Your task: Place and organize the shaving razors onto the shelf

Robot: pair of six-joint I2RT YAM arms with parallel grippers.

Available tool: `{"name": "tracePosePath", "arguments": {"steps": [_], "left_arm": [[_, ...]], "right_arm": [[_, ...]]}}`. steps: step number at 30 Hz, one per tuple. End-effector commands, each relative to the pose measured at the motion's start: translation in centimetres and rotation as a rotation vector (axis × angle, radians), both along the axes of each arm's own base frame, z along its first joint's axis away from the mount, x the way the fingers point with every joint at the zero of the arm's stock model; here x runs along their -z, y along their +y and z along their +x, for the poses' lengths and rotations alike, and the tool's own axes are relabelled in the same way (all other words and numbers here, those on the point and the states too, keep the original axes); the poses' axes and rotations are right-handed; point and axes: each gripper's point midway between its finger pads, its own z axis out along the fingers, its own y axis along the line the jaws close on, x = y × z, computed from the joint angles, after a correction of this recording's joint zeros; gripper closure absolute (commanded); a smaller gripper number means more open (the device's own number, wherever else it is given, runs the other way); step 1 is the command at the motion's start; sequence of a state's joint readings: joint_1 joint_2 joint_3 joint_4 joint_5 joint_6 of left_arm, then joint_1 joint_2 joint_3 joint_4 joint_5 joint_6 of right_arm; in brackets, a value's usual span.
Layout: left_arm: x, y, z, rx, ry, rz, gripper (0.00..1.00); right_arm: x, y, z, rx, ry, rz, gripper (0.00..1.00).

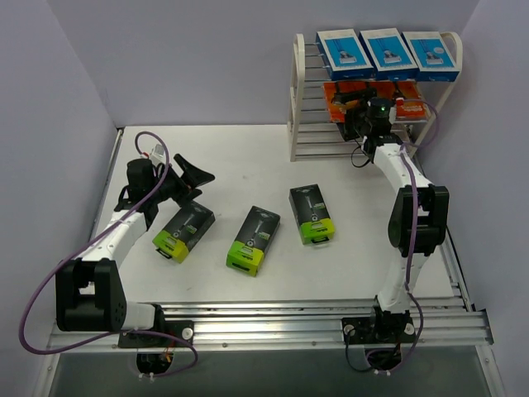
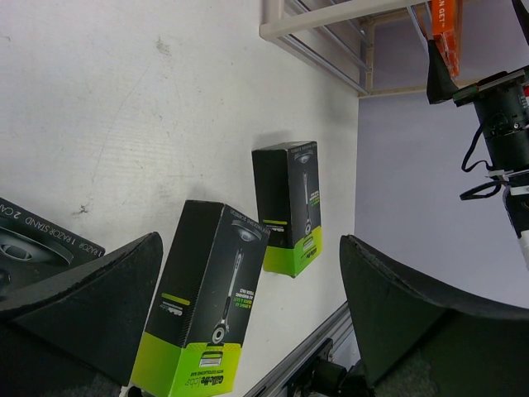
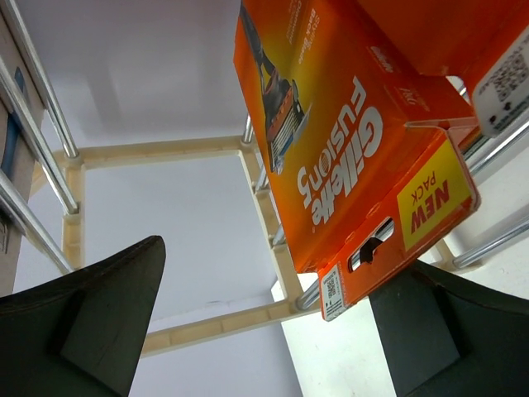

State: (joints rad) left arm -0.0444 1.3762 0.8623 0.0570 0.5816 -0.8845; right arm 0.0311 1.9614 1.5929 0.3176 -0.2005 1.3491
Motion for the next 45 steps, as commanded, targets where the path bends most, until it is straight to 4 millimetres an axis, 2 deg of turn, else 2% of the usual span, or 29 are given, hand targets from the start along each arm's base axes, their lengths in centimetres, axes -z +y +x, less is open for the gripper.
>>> {"name": "tracePosePath", "arguments": {"steps": [1,18,25,33,39,45], "left_arm": [[-1.3,0.1,0.4,0.006,-0.054,-0.013,0.04],[-1.5,0.1,0.4,0.008,-0.061,-0.02,0.04],[-1.4,0.0,0.4,0.01,-0.057,-0.022,0.04],[-1.2,0.0,0.4,0.013,-0.051,-0.031,0.03],[-1.3,-0.1,0.4,0.016,-0.054,-0.037,0.03],[-1.5,0.2,0.5,0.008,-0.064,-0.026,0.04]], "right_arm": [[-2.2,-0.2,0.5,-0.024,-0.044,-0.017,0.0],[-1.6,0.1,0.7,-0.059,-0.032,-0.027,0.0],[-1.2,0.0,1.7,-0.057,-0.028,-0.03,0.0],[-1.8,-0.3,2.5,-0.054,-0.043,-0.031,0.0],[-1.5,-0.2,2.2,-0.06,-0.038,-0.041,0.0],[-1.3,-0.1,1.0,-0.073,-0.036,-0.076,0.0]]}}
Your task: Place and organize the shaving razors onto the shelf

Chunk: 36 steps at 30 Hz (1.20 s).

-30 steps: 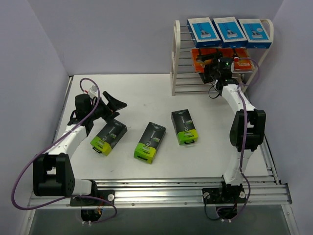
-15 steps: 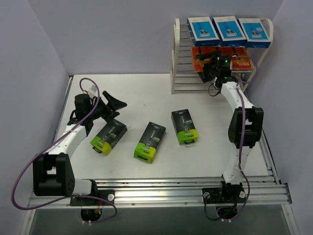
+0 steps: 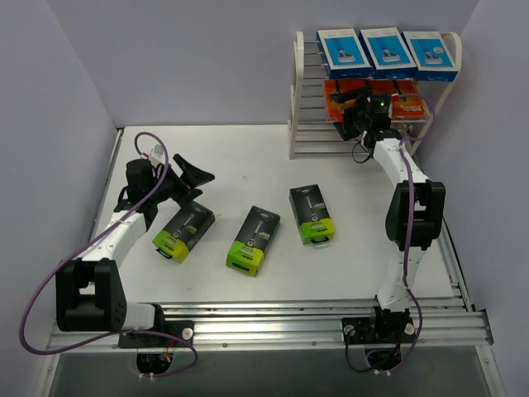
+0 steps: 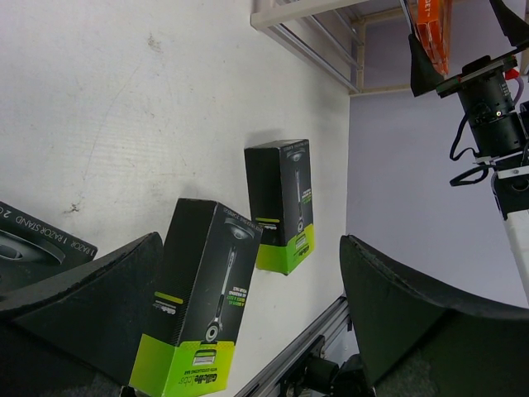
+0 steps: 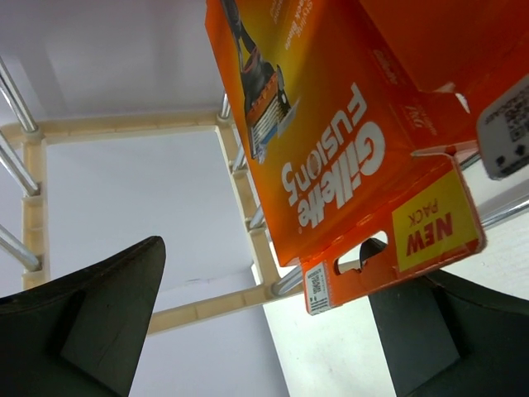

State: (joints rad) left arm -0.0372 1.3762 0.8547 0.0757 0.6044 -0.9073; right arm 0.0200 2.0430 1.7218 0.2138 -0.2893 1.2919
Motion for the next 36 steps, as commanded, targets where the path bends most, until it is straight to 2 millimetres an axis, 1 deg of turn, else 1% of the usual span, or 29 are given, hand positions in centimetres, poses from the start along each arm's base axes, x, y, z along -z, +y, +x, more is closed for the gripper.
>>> {"name": "tracePosePath", "arguments": {"steps": [1,2,4,6,7,8,9,11,14,15,16,17,18,19,20,21,22,23,24,25,26,27,28,29,30,32,33,34,36], "left_arm": [[-1.3,0.3,0.6,0.001,-0.07,0.007,0.04],[-1.4,0.4,0.6,0.0,-0.077,0.012,0.04],[-1.5,0.7,0.7,0.0,-0.082,0.032,0.04],[-1.7,1.1,0.9,-0.008,-0.089,0.048,0.04],[-1.6,1.3,1.0,-0.008,-0.087,0.053,0.04],[-1.6,1.3,1.0,-0.007,-0.086,0.058,0.04],[-1.7,1.4,1.1,-0.011,-0.089,0.062,0.04],[-1.5,1.5,1.2,-0.009,-0.089,0.072,0.04],[-2.0,1.6,1.2,-0.004,-0.111,0.088,0.05],[-2.1,1.6,1.2,0.0,-0.121,0.094,0.05],[-2.5,1.6,1.2,0.002,-0.136,0.098,0.06],[-2.7,1.7,1.2,-0.002,-0.146,0.102,0.06],[-3.1,1.7,1.2,-0.003,-0.166,0.108,0.06],[-3.4,1.8,1.1,-0.006,-0.181,0.115,0.06],[-3.5,2.0,1.2,-0.017,-0.189,0.125,0.06],[-3.8,2.1,1.2,-0.017,-0.204,0.135,0.06],[-3.9,2.1,1.2,-0.017,-0.21,0.14,0.06],[-4.0,2.2,1.3,-0.023,-0.212,0.145,0.06],[-3.8,2.3,1.3,-0.021,-0.208,0.155,0.06],[-3.6,2.4,1.3,-0.023,-0.202,0.161,0.06],[-3.8,2.3,1.4,-0.02,-0.206,0.168,0.06],[-3.3,2.4,1.3,-0.019,-0.191,0.197,0.06],[-3.0,2.4,1.1,-0.019,-0.172,0.217,0.06],[-3.4,2.3,1.2,-0.018,-0.182,0.237,0.06],[-3.5,1.8,0.8,-0.008,-0.188,0.27,0.06],[-3.7,1.4,0.5,-0.006,-0.198,0.308,0.06],[-3.8,0.7,-0.3,0.016,-0.203,0.341,0.06],[-3.8,1.0,-0.2,-0.015,-0.204,0.378,0.06],[-4.0,0.4,-0.9,-0.002,-0.211,0.402,0.06]], "right_arm": [[-2.8,-0.9,-0.4,0.011,-0.093,-0.045,0.0],[-2.4,-0.9,-0.7,0.007,-0.091,-0.047,0.0],[-3.0,-0.9,-1.3,0.003,-0.102,-0.055,0.0],[-2.5,-0.9,-1.8,-0.005,-0.088,-0.057,0.0],[-2.9,-0.8,-2.2,-0.007,-0.096,-0.056,0.0],[-2.9,-0.7,-2.5,-0.014,-0.096,-0.052,0.0],[-2.2,-0.7,-2.9,-0.017,-0.081,-0.051,0.0],[-2.8,-0.6,-3.6,-0.027,-0.092,-0.051,0.0],[-3.0,-0.5,-5.0,-0.038,-0.1,-0.068,0.0],[-3.7,-0.5,-5.6,-0.043,-0.112,-0.068,0.0],[-3.1,-0.4,-6.1,-0.052,-0.102,-0.069,0.0],[-3.1,-0.3,-6.6,-0.061,-0.102,-0.073,0.0],[-3.7,0.0,-7.2,-0.077,-0.116,-0.076,0.0],[-2.8,0.0,-7.9,-0.084,-0.098,-0.079,0.0],[-2.6,0.1,-8.4,-0.092,-0.097,-0.09,0.0],[-3.1,0.2,-9.1,-0.1,-0.109,-0.096,0.0],[-1.7,0.5,-10.1,-0.123,-0.085,-0.097,0.0],[-1.4,0.6,-10.7,-0.137,-0.083,-0.101,0.0],[-1.7,0.9,-11.6,-0.156,-0.102,-0.117,0.0],[-1.5,1.2,-12.3,-0.184,-0.116,-0.122,0.0],[0.5,1.4,-13.3,-0.205,-0.085,-0.126,0.0],[0.5,1.5,-14.2,-0.231,-0.107,-0.159,0.0],[1.3,1.9,-15.1,-0.263,-0.101,-0.177,0.0],[3.3,2.0,-16.1,-0.288,-0.068,-0.199,0.0],[3.8,2.3,-17.1,-0.318,-0.063,-0.228,0.0],[6.9,2.4,-19.3,-0.384,-0.006,-0.316,0.0],[7.0,2.7,-20.1,-0.411,-0.01,-0.348,0.0],[7.8,2.7,-21.0,-0.451,-0.003,-0.406,0.0],[8.3,3.1,-22.7,-0.495,0.01,-0.461,0.0]]}}
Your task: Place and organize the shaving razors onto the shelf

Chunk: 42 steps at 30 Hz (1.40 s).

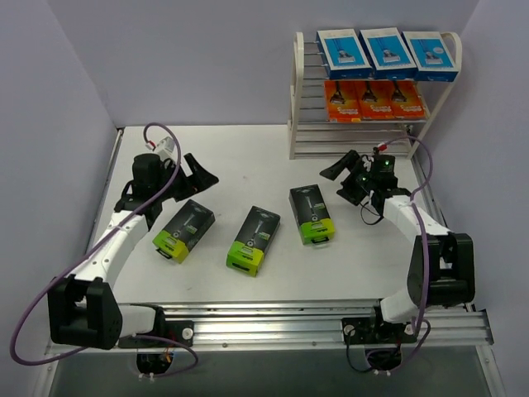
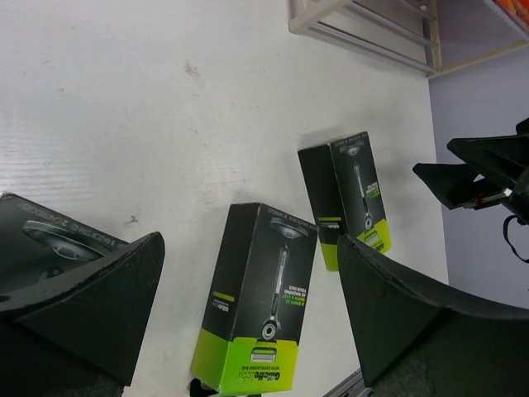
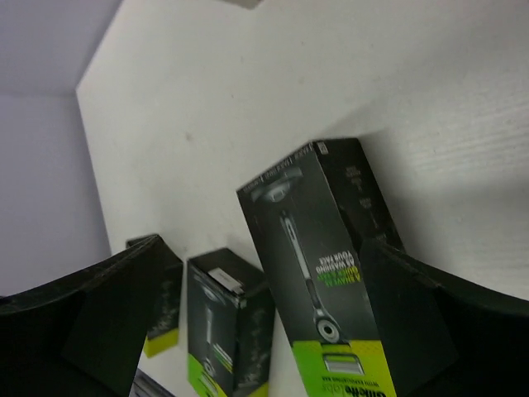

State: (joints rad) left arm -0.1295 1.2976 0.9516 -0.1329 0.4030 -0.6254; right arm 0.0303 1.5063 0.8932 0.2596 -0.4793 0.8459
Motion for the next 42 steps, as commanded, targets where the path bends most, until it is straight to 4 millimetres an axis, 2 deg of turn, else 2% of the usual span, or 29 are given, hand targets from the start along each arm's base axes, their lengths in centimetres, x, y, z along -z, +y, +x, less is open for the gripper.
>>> {"name": "tracePosePath", "arguments": {"steps": [1,2,3,5,9,10,12,13,14,15,16,17,20,22,23,26,30,33,38,40,42], "left_arm": [[-2.8,0.2,-0.6,-0.008,-0.085,0.094,0.06],[-2.6,0.1,-0.9,-0.001,-0.073,0.091,0.06],[-2.8,0.2,-1.0,0.009,-0.079,0.102,0.06],[-2.3,0.3,-1.3,0.026,-0.066,0.132,0.06],[-1.4,0.0,-1.5,0.068,-0.051,0.151,0.06],[-0.8,0.0,-1.6,0.071,-0.044,0.139,0.06],[-1.7,-1.0,-1.5,0.112,-0.069,0.072,0.06],[-1.8,-1.3,-1.4,0.124,-0.078,0.059,0.06],[-1.7,-1.6,-1.2,0.133,-0.069,0.039,0.06],[-1.6,-1.7,-1.2,0.139,-0.062,0.03,0.06],[-1.5,-1.7,-1.2,0.145,-0.051,0.018,0.06],[-1.2,-1.4,-1.1,0.138,-0.034,0.002,0.06],[-1.2,-1.0,-1.2,0.133,-0.033,-0.025,0.06],[-1.4,-0.8,-1.2,0.127,-0.04,-0.025,0.06],[-1.6,-0.6,-1.1,0.125,-0.047,-0.025,0.06],[-1.5,-0.1,-1.1,0.112,-0.043,-0.026,0.06],[-1.3,0.1,-1.2,0.108,-0.039,-0.02,0.06],[-1.4,0.2,-1.1,0.106,-0.042,-0.016,0.06],[-1.4,0.5,-1.1,0.095,-0.046,-0.011,0.06],[-1.5,0.4,-1.2,0.098,-0.044,-0.015,0.06],[-1.7,0.3,-1.4,0.103,-0.048,-0.021,0.06]], "right_arm": [[-1.7,0.8,-2.9,-0.184,-0.113,-0.18,0.0],[-2.6,1.0,-3.4,-0.197,-0.141,-0.207,0.0],[-2.5,0.6,-3.6,-0.178,-0.14,-0.251,0.0],[-3.2,1.7,-4.8,-0.21,-0.171,-0.305,0.0],[-2.2,1.5,-6.7,-0.216,-0.136,-0.329,0.0],[-1.0,1.5,-7.6,-0.22,-0.11,-0.331,0.0],[-0.6,1.2,-9.0,-0.185,-0.096,-0.332,0.0],[0.8,0.3,-9.7,-0.14,-0.065,-0.362,0.0],[0.2,0.1,-10.4,-0.113,-0.089,-0.359,0.0],[0.3,-0.2,-10.9,-0.089,-0.086,-0.365,0.0],[1.6,-1.0,-11.9,-0.06,-0.048,-0.385,0.0],[0.9,-1.2,-12.4,-0.042,-0.081,-0.374,0.0],[1.6,-2.1,-13.8,0.034,-0.067,-0.354,0.0],[2.2,-2.3,-14.1,0.059,-0.053,-0.343,0.0],[3.1,-2.0,-14.5,0.042,-0.035,-0.331,0.0],[4.1,-1.0,-14.3,0.016,-0.017,-0.283,0.04],[5.7,0.5,-14.6,-0.003,0.024,-0.188,0.14],[6.1,1.0,-14.6,0.019,0.022,-0.138,0.18],[6.2,1.8,-13.8,0.059,0.006,-0.053,0.18],[7.7,1.9,-14.1,0.07,0.04,-0.043,0.18],[7.8,2.1,-13.7,0.093,0.033,0.003,0.17]]}}
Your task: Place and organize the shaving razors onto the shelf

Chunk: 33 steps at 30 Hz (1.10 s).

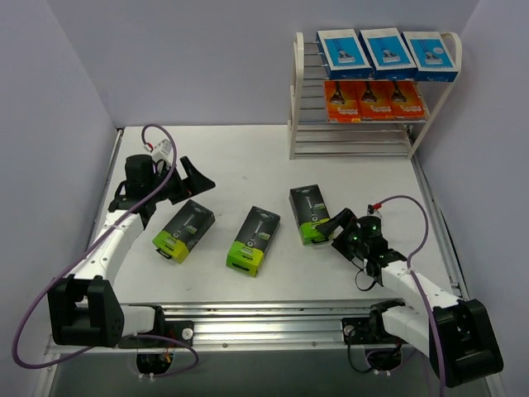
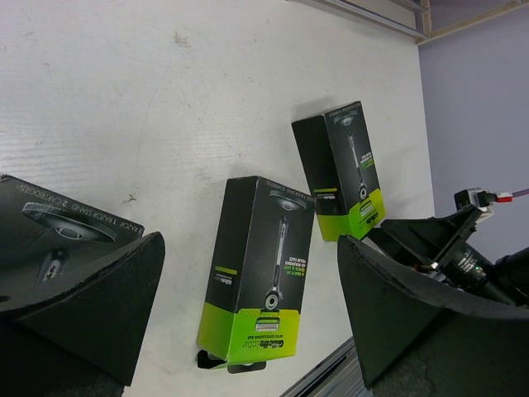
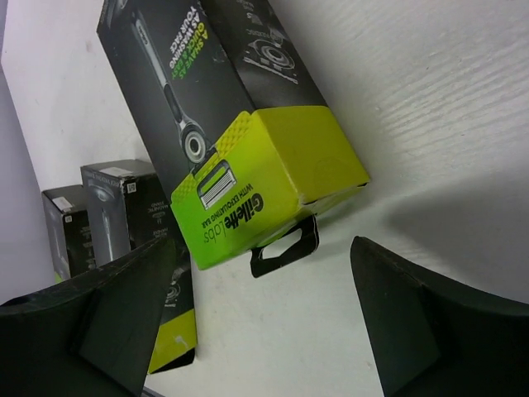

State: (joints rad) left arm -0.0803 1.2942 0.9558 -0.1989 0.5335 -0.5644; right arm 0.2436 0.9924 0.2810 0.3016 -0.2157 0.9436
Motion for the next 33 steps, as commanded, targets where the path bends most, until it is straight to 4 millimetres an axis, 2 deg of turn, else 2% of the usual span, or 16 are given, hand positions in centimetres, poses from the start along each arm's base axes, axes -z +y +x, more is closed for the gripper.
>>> {"name": "tracePosePath", "arguments": {"steps": [1,8,15,25,33], "left_arm": [[-2.3,0.1,0.0,0.008,-0.084,-0.012,0.06],[-2.4,0.2,-0.4,0.006,-0.074,0.001,0.06],[-2.7,0.0,-0.6,0.011,-0.079,-0.016,0.06],[-2.8,-0.3,-0.9,0.015,-0.08,-0.023,0.06],[-2.7,-0.4,-1.0,0.015,-0.08,-0.011,0.06]], "right_arm": [[-0.1,1.1,1.0,0.04,-0.045,0.104,0.17],[1.4,2.6,1.1,0.069,-0.021,0.153,0.17],[3.4,1.8,0.3,0.128,0.013,0.16,0.17],[3.8,0.7,-0.3,0.327,0.015,0.259,0.23],[3.7,0.7,0.2,0.384,0.015,0.285,0.33]]}}
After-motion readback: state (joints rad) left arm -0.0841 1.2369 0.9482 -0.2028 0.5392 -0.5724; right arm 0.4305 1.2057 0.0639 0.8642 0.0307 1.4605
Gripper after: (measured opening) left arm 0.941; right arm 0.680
